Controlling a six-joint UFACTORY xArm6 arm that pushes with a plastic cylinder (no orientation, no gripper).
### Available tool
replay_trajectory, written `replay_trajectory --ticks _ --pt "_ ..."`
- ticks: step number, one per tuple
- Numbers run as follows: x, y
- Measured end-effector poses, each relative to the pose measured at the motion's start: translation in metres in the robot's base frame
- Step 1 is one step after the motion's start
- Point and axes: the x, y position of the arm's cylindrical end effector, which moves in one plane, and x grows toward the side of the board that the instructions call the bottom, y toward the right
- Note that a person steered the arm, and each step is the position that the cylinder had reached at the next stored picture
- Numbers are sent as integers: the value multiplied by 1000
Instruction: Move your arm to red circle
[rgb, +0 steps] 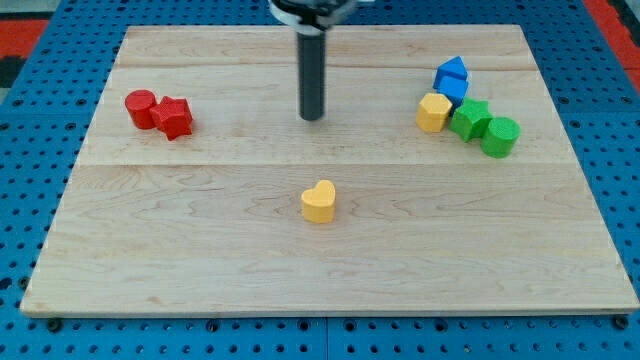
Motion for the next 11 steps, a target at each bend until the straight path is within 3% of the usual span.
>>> replay_trajectory --ticks 1,4,5,8,9,11 --pt "-54 -21" --pt "-64 -226" --pt "-52 -250" --pt "-39 -273" --pt "-1 -266" --pt "38 -181"
